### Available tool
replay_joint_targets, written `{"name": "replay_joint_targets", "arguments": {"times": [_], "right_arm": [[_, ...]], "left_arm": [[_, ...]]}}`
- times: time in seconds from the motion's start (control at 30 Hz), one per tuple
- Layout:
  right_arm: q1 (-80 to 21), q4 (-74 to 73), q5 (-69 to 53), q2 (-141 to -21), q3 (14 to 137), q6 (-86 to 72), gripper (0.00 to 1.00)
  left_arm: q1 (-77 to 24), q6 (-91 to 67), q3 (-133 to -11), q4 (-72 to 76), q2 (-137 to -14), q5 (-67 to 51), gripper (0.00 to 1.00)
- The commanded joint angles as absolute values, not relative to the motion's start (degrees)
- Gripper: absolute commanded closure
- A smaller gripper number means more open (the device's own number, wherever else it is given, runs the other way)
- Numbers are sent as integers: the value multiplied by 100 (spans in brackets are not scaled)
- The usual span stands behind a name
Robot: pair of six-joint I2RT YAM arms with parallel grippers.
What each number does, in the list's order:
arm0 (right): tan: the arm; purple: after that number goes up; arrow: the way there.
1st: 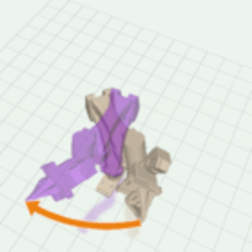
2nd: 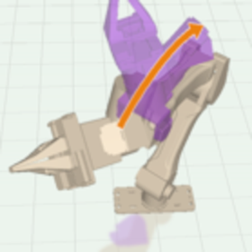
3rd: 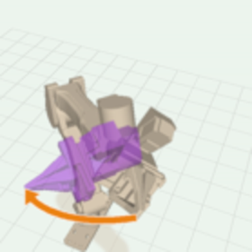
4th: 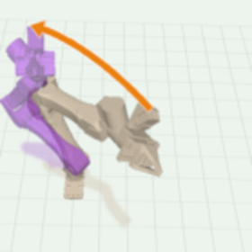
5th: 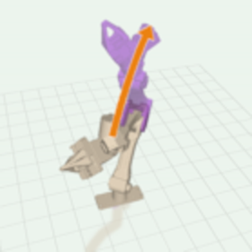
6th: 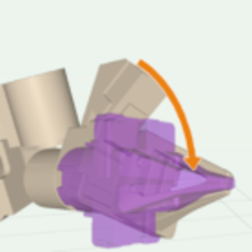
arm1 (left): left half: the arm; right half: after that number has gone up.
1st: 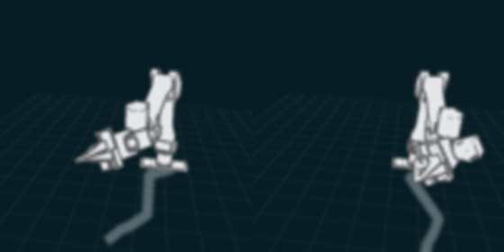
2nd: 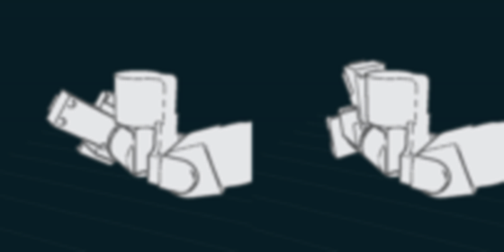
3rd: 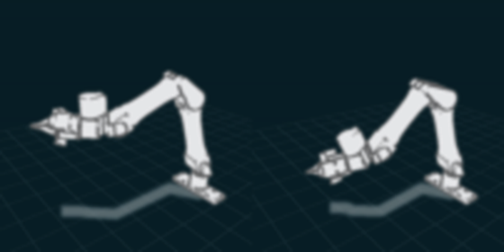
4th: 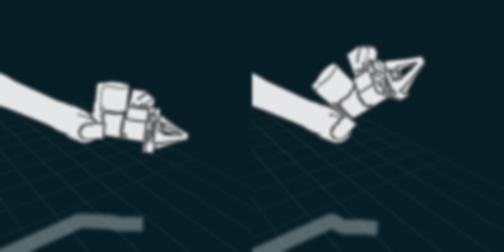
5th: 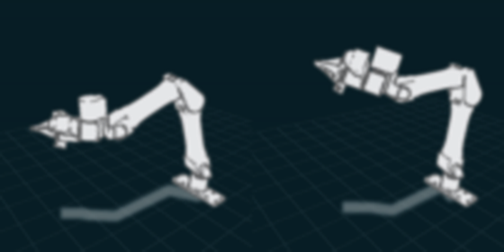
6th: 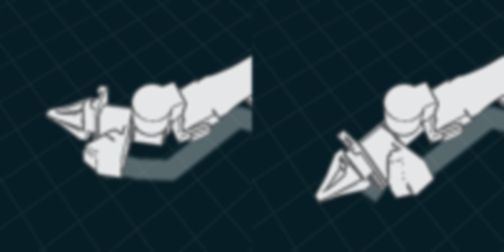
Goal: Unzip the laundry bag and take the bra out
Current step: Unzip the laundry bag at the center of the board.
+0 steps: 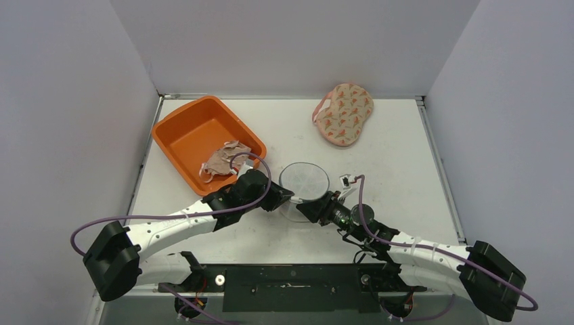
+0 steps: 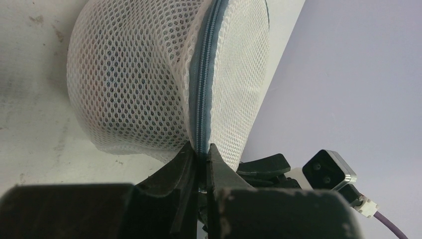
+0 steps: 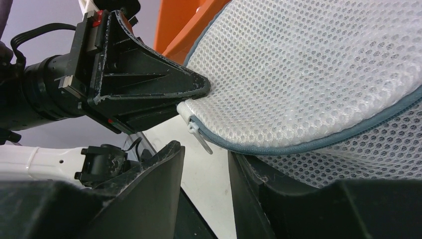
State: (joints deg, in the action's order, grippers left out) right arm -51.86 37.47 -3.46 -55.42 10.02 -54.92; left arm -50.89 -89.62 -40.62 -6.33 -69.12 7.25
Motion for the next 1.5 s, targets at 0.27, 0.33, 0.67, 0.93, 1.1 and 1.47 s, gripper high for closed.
{"name": "replay_joint_targets", "arguments": {"times": [0.27,0.33,0.67,0.93,1.1,1.47], "right_arm": [[-5236,4294,-475,-5712,1300,-5597,66],[-5238,4323,-464,-5709,1301,-5610,68],[-5238,4290,-445,-5759,1354,-5638,81],[-5239,4172,-367,-5744,1310,-5651,85],[-5238,4097,-312,-5746,1310,-5651,86],[-5238,3972,-103,-5797,1268,-5782,80]], "left_arm": [[-5057,-9009,-4053,-448,-6987,798,100],[-5055,-9012,-4047,-447,-6987,804,100],[-5052,-9025,-3983,-423,-7005,800,100],[-5060,-9017,-3964,-384,-7036,800,100],[-5061,-9020,-3963,-360,-7049,803,100],[-5070,-9021,-3934,-315,-7054,782,100]]}}
